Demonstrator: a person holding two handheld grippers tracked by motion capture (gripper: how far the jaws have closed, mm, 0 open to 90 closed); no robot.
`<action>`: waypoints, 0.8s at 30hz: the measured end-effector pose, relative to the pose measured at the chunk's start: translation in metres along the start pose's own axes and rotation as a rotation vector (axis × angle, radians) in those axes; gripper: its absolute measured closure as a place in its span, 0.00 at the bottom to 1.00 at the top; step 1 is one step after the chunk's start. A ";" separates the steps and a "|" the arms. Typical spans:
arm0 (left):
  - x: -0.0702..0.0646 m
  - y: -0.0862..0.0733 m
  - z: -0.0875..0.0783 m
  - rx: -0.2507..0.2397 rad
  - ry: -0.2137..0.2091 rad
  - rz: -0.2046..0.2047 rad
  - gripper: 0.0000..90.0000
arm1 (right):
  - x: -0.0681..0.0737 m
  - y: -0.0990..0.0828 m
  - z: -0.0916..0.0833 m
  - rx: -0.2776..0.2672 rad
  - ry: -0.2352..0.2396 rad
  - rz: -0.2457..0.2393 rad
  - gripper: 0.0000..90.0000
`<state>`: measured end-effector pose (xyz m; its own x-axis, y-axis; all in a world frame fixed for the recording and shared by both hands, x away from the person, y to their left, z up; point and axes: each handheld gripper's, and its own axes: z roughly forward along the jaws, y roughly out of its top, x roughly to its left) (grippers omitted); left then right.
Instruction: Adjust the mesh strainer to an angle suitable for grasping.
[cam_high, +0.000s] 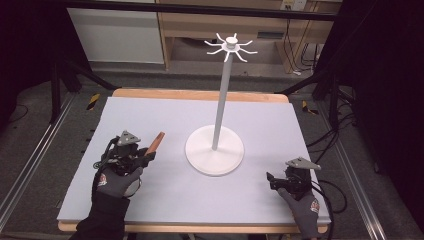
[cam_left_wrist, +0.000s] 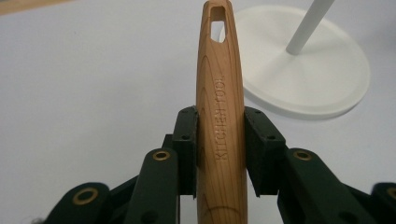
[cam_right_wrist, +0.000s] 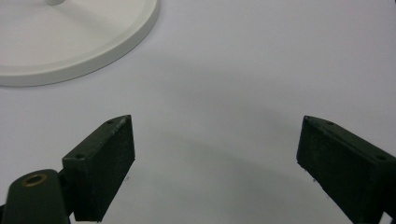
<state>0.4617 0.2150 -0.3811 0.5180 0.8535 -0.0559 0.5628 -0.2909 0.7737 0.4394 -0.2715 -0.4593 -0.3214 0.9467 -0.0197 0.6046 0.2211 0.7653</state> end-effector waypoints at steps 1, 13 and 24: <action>-0.001 0.001 -0.002 -0.010 0.001 0.001 0.75 | 0.000 0.000 0.000 -0.001 -0.001 0.000 0.13; -0.005 0.004 -0.024 -0.202 0.004 -0.028 0.75 | -0.001 0.001 0.000 -0.011 0.002 -0.003 0.13; -0.005 0.008 -0.044 -0.332 0.011 -0.038 0.75 | -0.001 0.001 0.000 -0.010 -0.001 -0.004 0.13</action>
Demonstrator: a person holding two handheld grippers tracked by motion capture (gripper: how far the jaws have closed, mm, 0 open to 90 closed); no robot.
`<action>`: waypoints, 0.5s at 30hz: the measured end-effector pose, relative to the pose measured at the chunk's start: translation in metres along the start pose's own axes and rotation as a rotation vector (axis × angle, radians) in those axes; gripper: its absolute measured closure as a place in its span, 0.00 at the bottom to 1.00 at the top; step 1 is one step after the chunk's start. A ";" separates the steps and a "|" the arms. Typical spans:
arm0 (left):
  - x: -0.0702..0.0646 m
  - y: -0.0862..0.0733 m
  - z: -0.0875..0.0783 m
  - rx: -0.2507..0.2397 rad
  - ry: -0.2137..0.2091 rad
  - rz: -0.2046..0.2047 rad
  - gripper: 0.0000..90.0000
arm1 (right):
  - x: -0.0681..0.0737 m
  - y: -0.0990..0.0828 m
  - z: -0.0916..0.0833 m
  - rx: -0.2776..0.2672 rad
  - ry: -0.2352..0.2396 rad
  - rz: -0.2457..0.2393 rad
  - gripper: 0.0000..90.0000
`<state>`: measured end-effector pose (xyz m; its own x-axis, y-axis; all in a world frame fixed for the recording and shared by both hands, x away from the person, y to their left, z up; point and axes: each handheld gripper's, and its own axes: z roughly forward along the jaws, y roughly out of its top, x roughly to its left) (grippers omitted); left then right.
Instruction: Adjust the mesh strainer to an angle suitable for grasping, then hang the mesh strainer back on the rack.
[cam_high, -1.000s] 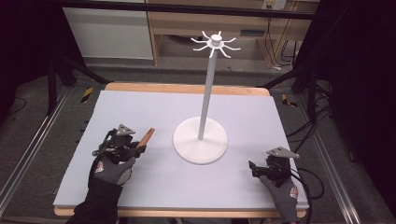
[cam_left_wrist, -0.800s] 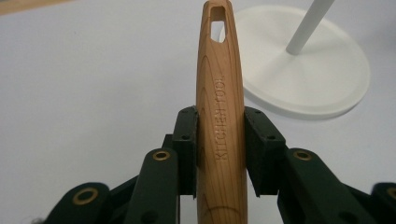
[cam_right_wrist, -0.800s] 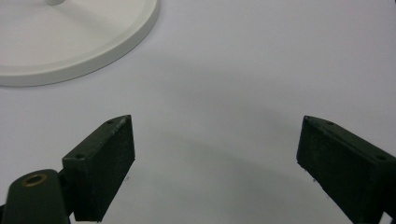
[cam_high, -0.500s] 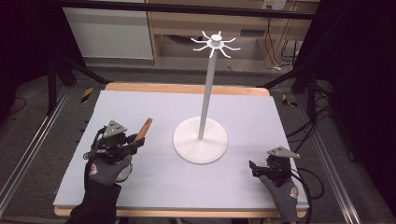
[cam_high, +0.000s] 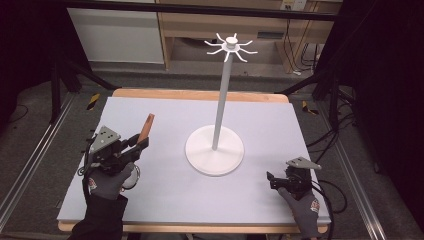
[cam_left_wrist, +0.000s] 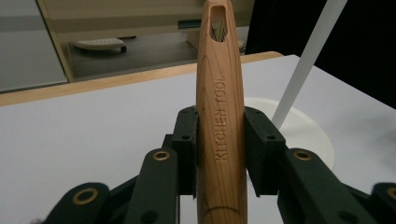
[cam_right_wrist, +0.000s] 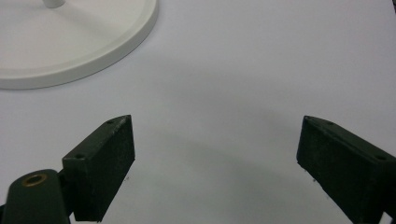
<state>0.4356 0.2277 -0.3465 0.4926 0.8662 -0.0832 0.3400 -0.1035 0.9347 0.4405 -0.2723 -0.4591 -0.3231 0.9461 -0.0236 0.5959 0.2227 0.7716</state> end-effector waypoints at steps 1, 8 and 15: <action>0.000 0.000 0.000 0.000 0.000 0.000 0.75 | 0.000 0.000 0.000 0.000 0.000 0.000 0.13; -0.004 0.008 -0.006 -0.053 -0.005 0.001 0.75 | 0.000 0.000 -0.001 -0.002 0.008 0.018 0.13; -0.018 0.023 -0.006 -0.109 -0.028 0.018 0.75 | 0.000 0.000 -0.002 -0.007 -0.002 0.009 0.13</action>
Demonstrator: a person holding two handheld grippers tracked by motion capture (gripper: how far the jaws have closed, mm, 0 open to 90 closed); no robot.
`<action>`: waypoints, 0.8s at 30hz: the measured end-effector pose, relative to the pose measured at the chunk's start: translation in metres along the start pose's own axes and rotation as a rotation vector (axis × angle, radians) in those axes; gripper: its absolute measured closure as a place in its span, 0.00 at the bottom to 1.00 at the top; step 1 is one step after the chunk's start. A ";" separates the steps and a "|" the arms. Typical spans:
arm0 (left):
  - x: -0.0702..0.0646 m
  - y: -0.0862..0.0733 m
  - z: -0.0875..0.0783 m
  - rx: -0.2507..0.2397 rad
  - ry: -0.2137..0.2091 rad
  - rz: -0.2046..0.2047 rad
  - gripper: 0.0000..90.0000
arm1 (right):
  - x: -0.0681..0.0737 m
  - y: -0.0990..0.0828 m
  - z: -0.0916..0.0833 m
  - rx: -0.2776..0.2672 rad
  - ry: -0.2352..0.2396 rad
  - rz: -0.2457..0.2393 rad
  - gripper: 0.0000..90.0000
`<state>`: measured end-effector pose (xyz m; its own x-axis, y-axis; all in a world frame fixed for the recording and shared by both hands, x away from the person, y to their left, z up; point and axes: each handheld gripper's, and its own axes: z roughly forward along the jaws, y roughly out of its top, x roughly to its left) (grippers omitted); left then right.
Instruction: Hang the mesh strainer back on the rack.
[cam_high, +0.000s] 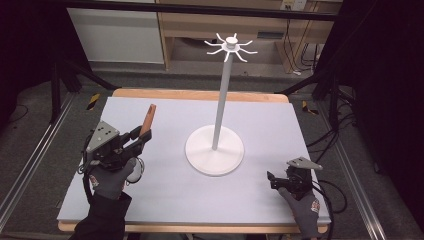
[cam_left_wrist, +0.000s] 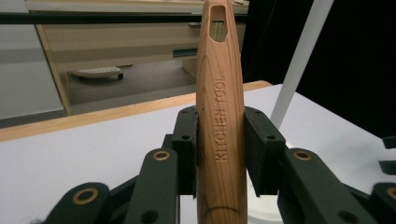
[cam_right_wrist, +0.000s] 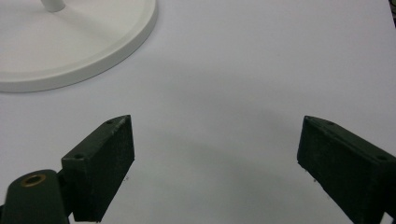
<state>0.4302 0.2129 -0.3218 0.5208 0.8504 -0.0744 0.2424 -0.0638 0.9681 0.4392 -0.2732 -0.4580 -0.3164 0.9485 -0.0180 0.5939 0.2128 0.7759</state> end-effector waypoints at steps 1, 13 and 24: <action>0.000 0.000 0.000 0.000 0.000 0.000 0.75 | 0.000 0.000 0.000 0.000 0.000 0.000 0.13; -0.015 0.030 0.001 -0.042 -0.021 0.025 0.75 | 0.001 0.000 -0.002 -0.004 0.004 -0.001 0.13; -0.031 0.058 0.015 -0.088 -0.052 0.030 0.75 | 0.001 0.000 -0.001 -0.018 0.012 -0.008 0.13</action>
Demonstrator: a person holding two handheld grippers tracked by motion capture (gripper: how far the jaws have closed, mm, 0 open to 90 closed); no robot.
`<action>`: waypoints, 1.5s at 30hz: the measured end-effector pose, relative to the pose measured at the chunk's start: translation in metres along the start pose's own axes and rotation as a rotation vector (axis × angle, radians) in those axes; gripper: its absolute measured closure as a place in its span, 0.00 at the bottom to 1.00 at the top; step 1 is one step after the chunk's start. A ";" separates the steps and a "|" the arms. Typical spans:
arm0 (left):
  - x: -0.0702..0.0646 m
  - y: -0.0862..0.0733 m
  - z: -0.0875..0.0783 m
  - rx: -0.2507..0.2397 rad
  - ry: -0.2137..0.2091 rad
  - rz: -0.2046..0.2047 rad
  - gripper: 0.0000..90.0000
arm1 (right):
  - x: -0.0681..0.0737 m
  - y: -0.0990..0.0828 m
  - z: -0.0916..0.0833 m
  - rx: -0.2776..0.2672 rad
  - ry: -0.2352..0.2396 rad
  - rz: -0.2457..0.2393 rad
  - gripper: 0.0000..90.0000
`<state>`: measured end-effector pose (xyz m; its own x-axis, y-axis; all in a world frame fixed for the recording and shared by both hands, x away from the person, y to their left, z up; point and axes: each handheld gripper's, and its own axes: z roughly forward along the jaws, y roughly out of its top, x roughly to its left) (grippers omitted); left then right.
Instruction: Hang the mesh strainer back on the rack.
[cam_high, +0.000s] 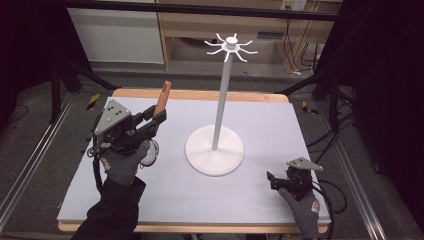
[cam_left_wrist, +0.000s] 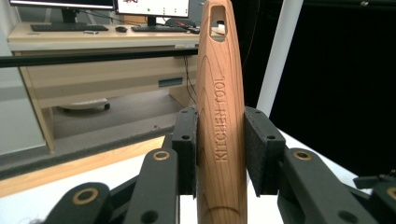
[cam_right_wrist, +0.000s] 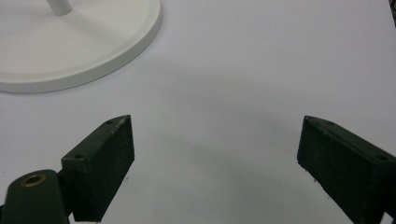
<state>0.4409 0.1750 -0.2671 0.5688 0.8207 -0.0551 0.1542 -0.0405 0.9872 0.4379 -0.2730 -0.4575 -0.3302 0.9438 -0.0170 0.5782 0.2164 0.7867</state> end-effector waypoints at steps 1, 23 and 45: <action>-0.001 0.003 0.002 -0.002 -0.005 0.002 0.75 | 0.000 0.000 0.000 0.000 0.001 -0.001 0.13; -0.010 0.033 0.013 -0.030 -0.031 0.037 0.75 | 0.001 0.000 0.002 -0.007 0.011 0.008 0.11; -0.033 0.062 0.032 -0.083 -0.081 0.076 0.75 | 0.001 0.000 0.002 -0.002 0.004 0.004 0.11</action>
<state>0.4577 0.1272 -0.2088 0.6403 0.7680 0.0115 0.0427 -0.0505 0.9978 0.4387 -0.2719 -0.4589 -0.3311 0.9435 -0.0112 0.5780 0.2122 0.7880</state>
